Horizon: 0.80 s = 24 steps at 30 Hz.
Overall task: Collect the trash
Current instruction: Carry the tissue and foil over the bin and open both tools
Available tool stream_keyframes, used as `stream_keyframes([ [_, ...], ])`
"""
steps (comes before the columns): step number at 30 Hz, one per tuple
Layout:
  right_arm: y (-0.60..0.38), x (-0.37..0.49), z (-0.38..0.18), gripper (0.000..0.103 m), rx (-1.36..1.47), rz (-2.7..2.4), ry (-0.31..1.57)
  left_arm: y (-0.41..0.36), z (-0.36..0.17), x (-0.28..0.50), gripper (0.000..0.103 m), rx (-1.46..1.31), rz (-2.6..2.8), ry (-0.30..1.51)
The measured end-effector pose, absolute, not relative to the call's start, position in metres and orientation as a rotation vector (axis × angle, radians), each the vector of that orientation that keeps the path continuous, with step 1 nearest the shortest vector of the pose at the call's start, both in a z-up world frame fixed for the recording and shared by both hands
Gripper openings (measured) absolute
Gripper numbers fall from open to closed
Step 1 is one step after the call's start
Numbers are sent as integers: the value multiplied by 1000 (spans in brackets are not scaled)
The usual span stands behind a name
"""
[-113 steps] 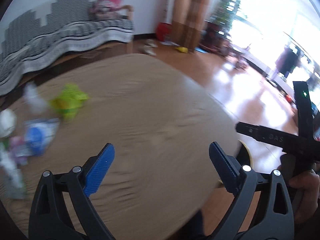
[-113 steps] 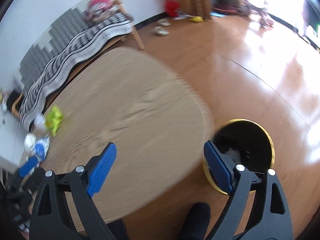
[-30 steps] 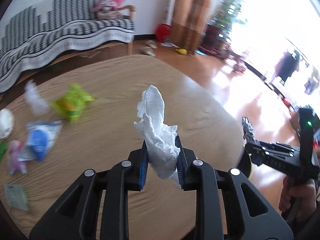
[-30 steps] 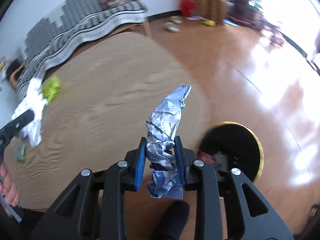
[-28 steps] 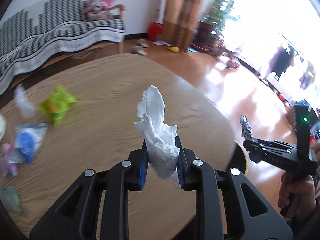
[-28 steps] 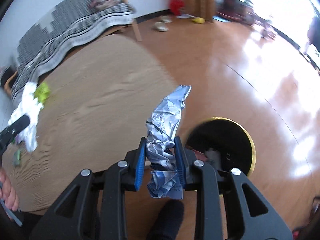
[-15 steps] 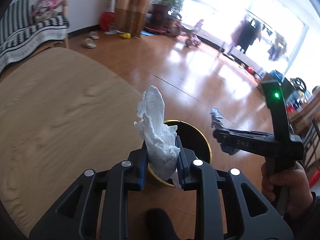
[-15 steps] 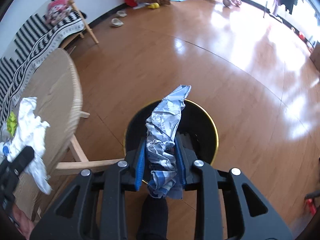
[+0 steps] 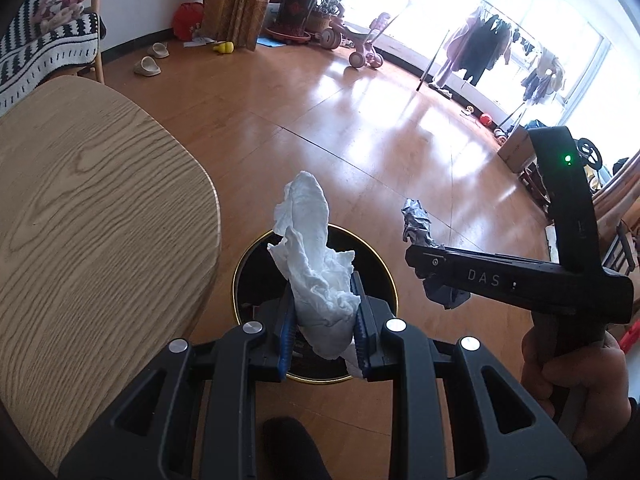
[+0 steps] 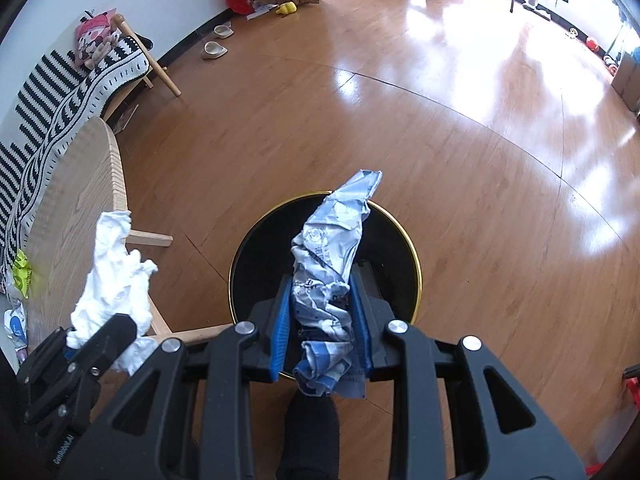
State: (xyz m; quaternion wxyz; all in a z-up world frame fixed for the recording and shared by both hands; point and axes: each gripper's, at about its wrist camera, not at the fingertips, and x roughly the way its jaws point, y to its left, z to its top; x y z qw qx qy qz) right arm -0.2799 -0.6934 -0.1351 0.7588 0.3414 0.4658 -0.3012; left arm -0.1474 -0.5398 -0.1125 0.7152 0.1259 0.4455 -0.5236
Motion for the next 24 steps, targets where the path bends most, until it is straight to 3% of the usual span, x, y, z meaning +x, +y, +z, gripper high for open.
stream_keyframes([
  [2, -692, -280, -134, 28, 743, -657, 1009, -539, -114, -147, 24, 277, -1161, 990],
  [4, -691, -280, -134, 34, 740, -665, 1008, -540, -114, -147, 24, 276, -1160, 994],
  [6, -692, -281, -133, 63, 737, -676, 998, -542, -116, -145, 24, 278, -1160, 997],
  [7, -692, -281, -131, 67, 734, -684, 989, -542, -116, -145, 24, 280, -1159, 997],
  [20, -702, -294, -122, 72, 762, -737, 930, -557, -128, -145, 25, 287, -1171, 1016],
  [22, -703, -297, -121, 74, 764, -748, 921, -557, -131, -143, 43, 278, -1171, 1017],
  [23, -703, -298, -120, 74, 765, -753, 918, -557, -131, -144, 61, 270, -1170, 1018],
  [24, -703, -298, -120, 75, 765, -754, 918, -556, -130, -144, 69, 258, -1168, 1015],
])
